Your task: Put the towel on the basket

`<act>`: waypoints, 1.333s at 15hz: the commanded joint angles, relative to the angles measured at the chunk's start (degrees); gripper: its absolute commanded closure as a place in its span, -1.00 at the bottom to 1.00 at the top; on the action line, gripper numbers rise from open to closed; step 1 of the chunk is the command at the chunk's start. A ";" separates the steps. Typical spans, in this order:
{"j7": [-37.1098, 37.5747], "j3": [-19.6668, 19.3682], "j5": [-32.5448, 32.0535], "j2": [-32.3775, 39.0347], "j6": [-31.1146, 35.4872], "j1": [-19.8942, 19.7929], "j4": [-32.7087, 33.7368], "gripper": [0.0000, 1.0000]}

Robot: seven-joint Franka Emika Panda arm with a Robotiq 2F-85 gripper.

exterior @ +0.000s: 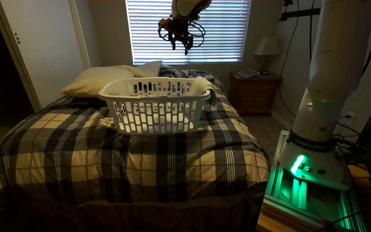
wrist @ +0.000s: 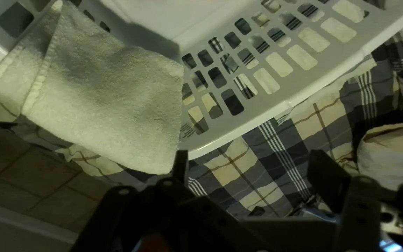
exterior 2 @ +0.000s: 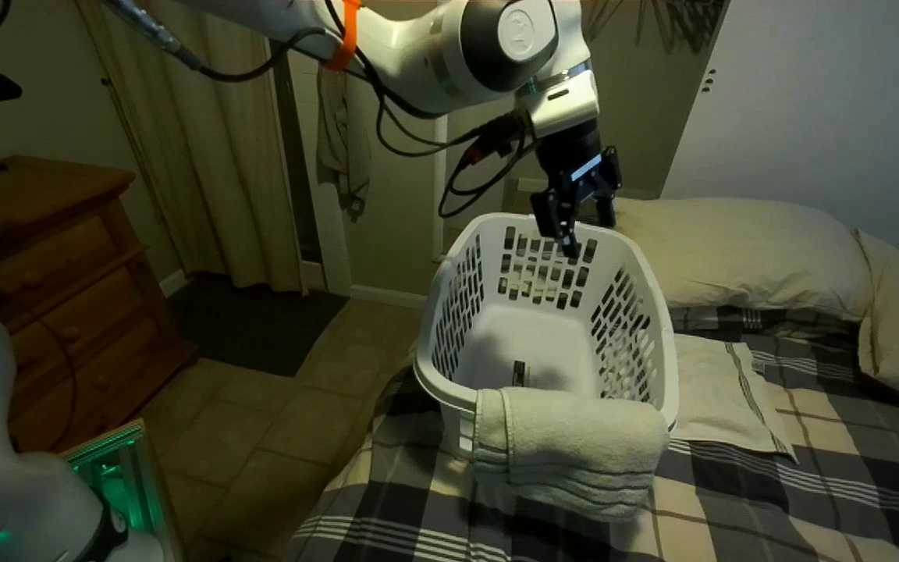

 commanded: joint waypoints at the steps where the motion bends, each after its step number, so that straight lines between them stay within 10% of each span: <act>1: -12.39 -0.61 0.84 -7.42 -4.28 0.46 -5.16 -1.00; 13: -46.95 -1.31 -3.55 -26.76 -2.39 -2.81 -22.27 -1.00; 20: -51.66 0.31 -3.23 -27.32 -3.83 -5.32 -23.20 -1.00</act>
